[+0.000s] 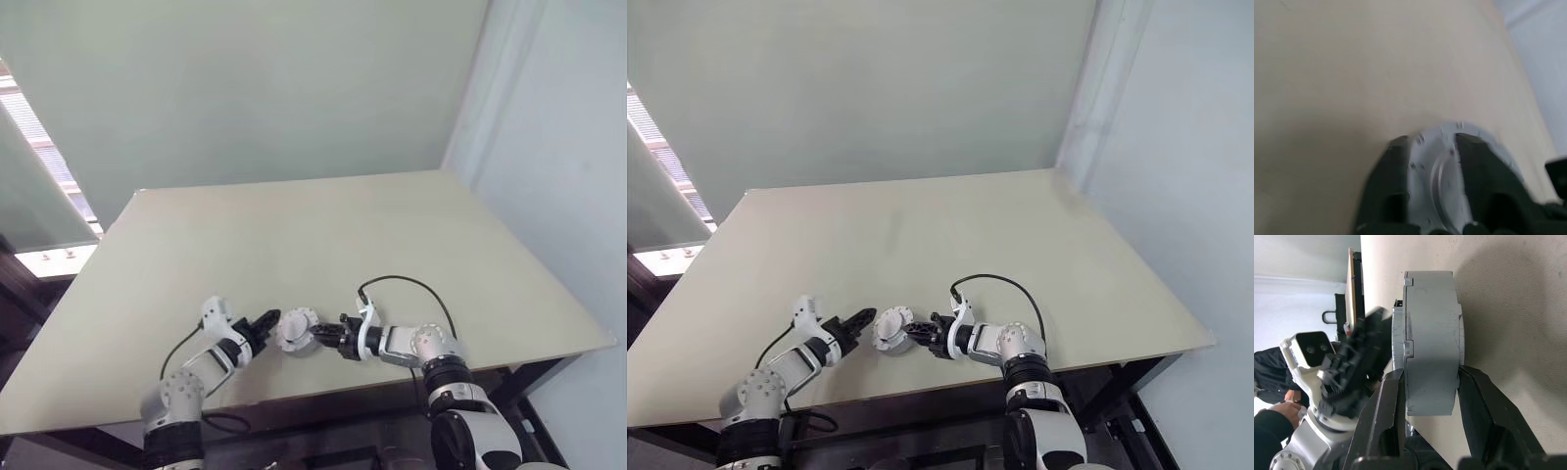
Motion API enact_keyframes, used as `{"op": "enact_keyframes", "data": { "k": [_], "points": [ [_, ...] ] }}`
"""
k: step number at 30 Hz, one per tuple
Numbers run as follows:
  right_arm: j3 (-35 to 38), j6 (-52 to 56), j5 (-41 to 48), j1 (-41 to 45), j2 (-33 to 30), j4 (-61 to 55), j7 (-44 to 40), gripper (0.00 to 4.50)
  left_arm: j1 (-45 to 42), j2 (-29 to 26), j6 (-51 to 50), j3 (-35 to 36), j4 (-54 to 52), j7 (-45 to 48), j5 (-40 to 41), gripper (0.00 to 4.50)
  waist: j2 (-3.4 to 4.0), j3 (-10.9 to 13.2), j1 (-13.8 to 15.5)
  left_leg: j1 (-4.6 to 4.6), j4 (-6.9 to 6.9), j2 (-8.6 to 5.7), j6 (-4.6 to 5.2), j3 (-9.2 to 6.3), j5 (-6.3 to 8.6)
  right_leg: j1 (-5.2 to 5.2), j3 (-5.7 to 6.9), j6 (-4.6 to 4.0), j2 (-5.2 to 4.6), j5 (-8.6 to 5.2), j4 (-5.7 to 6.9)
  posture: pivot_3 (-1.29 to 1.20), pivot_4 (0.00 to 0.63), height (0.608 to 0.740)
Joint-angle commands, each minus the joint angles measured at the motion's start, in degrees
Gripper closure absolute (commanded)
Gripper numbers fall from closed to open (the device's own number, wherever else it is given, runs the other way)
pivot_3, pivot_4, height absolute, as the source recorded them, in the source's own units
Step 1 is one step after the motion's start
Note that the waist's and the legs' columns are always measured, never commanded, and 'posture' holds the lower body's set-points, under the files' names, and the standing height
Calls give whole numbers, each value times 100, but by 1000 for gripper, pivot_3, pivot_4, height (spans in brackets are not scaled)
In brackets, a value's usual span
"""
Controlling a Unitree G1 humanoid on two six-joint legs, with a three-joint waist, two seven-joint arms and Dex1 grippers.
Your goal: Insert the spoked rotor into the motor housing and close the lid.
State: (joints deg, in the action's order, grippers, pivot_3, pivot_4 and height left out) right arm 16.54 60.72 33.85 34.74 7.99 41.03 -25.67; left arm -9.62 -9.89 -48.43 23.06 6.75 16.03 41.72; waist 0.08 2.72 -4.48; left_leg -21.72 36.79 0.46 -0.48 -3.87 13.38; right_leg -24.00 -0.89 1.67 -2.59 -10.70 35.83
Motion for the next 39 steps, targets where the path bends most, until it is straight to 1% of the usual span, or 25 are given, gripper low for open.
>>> {"op": "enact_keyframes", "data": {
  "k": [1, 2, 4, 5, 9, 10, 12, 15, 18, 22, 28, 39],
  "points": [
    [27, 1, 186, 69, 112, -217, -88, 3252, -49, -213, 52, 361, -255, 83, 297, 1448, 0, 0, -8, -1, -1, 0, 0, 0, 0, -1, 0, 0, 0, 0, 0, 0, 0, 740],
    [37, 2, 194, 64, 119, -219, -87, 3252, -28, -256, 24, 412, -279, 102, 350, 1134, 0, 0, -11, -2, -2, 0, 0, -1, 0, -2, 0, 0, 0, 0, 0, 0, 0, 740],
    [69, -2, 219, 57, 129, -219, -89, 3252, 27, -337, -28, 540, -333, 104, 466, 294, 0, 0, -14, -3, -3, 0, 0, 0, 0, -2, 0, 1, 0, 0, -1, 0, 0, 740],
    [160, 8, 294, 62, 147, -202, -82, 3252, 51, -348, -12, 656, -352, 40, 525, 15, 0, 0, -15, -3, -3, 0, 0, 0, 0, -2, 0, 1, 0, 0, -2, 0, 0, 740],
    [618, 101, 705, 96, 262, -235, -23, 3252, 119, -314, -14, 1046, -381, -190, 839, 0, -1, 0, -14, -12, -2, 0, 0, -1, 0, -12, 0, 1, 0, 1, -2, 0, 0, 740],
    [747, 152, 853, 99, 312, -307, 3, 3252, 176, -288, -137, 1100, -446, -162, 1033, 0, -1, 0, -13, -17, -2, 0, 0, -1, 0, -16, 0, 2, 0, 1, -1, 0, 0, 740],
    [898, 257, 1088, 89, 397, -475, 48, 3252, 281, -218, -306, 1142, -568, -119, 1329, 0, -1, 1, -6, -24, -2, 0, 0, -1, 0, -21, 0, 4, 0, 3, -2, 0, 0, 740],
    [974, 384, 1324, 66, 480, -680, 146, 3252, 359, -138, -382, 1167, -629, -163, 1549, 0, -2, 1, 6, -36, 0, -2, 0, -1, 0, -29, 0, 4, -1, 3, -4, 0, 0, 740],
    [945, 504, 1507, 40, 551, -927, 266, 3252, 423, -74, -503, 1118, -654, -172, 1737, 0, -2, 1, 6, -35, 0, -1, 0, -1, 0, -30, 0, 2, 0, 2, -3, 0, 0, 740],
    [833, 662, 1706, 27, 646, -1262, 419, 3252, 406, 132, -715, 1086, -766, -175, 2254, 0, -2, 1, 7, -35, 0, 0, 0, -1, 0, -31, 0, 1, 1, 1, -3, 0, 0, 740],
    [583, 826, 1863, -16, 695, -1583, 593, 3252, 365, 336, -894, 853, -837, -231, 2660, 0, -3, 1, 13, -36, 1, 0, 1, -1, 0, -30, 0, 0, 1, 0, -4, 0, 0, 740],
    [284, 1035, 2069, -202, 709, -1812, 765, 3252, 302, 547, -840, 403, -677, -206, 2775, 0, -4, 0, 15, -37, 1, -1, 1, 0, 0, -30, -1, 0, 2, 0, -4, 0, 0, 740]
  ]
}}
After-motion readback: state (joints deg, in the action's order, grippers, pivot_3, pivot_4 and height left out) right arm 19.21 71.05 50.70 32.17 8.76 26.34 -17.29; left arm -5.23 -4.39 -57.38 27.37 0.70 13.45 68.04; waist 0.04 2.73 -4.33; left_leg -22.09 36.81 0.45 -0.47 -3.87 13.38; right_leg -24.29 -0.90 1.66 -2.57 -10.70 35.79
